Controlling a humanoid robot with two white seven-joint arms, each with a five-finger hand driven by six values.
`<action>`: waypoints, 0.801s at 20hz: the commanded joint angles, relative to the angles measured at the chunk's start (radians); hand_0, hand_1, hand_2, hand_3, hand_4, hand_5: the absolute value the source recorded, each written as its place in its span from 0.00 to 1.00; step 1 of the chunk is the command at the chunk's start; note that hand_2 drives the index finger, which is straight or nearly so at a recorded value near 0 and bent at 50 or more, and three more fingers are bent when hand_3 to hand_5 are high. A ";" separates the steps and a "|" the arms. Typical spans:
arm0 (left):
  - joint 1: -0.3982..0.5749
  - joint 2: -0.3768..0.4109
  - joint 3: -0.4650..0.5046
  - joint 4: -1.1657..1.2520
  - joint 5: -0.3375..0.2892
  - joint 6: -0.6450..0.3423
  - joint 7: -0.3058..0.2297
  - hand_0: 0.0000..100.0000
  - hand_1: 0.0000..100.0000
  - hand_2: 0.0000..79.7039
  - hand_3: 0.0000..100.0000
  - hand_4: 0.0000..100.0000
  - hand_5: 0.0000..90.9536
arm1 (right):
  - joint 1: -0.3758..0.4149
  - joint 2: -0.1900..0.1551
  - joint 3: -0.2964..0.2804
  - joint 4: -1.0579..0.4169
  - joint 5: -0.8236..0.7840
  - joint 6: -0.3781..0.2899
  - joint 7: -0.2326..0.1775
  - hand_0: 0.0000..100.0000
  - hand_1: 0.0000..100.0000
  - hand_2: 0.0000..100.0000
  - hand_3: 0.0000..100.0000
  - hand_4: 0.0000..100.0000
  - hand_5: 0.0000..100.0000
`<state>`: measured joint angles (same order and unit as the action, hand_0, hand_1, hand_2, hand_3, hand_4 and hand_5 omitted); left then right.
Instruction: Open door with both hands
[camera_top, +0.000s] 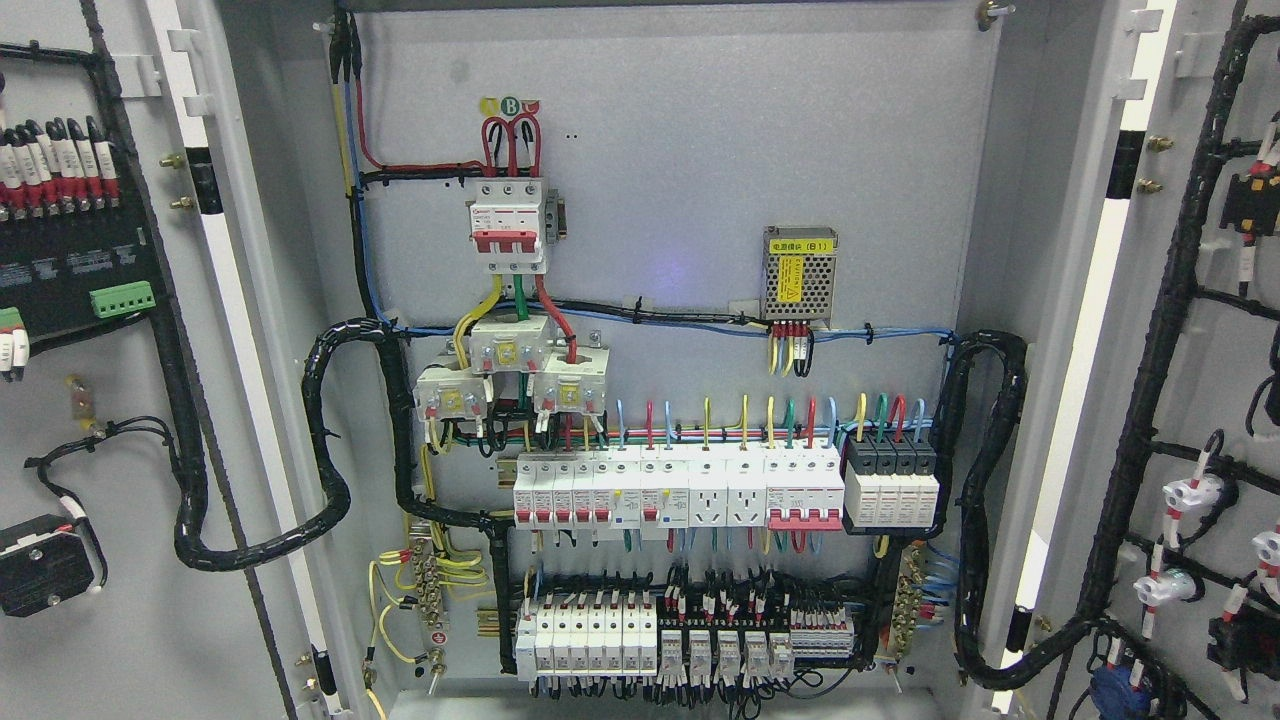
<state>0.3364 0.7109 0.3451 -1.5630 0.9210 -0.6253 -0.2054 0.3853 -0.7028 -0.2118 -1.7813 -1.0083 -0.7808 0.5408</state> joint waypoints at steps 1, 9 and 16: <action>-0.022 0.022 0.011 0.052 0.002 0.044 0.003 0.00 0.00 0.00 0.00 0.04 0.00 | -0.003 -0.040 0.000 0.048 -0.039 0.002 0.002 0.00 0.00 0.00 0.00 0.00 0.00; -0.053 0.055 0.012 0.054 0.006 0.104 0.003 0.00 0.00 0.00 0.00 0.04 0.00 | -0.008 -0.066 -0.001 0.074 -0.041 0.002 0.038 0.00 0.00 0.00 0.00 0.00 0.00; -0.128 0.056 0.012 0.070 0.002 0.174 0.004 0.00 0.00 0.00 0.00 0.04 0.00 | -0.043 -0.078 0.005 0.108 -0.042 0.002 0.038 0.00 0.00 0.00 0.00 0.00 0.00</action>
<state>0.2613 0.7488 0.3544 -1.5201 0.9256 -0.4873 -0.2008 0.3673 -0.7535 -0.2116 -1.7196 -1.0476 -0.7797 0.5779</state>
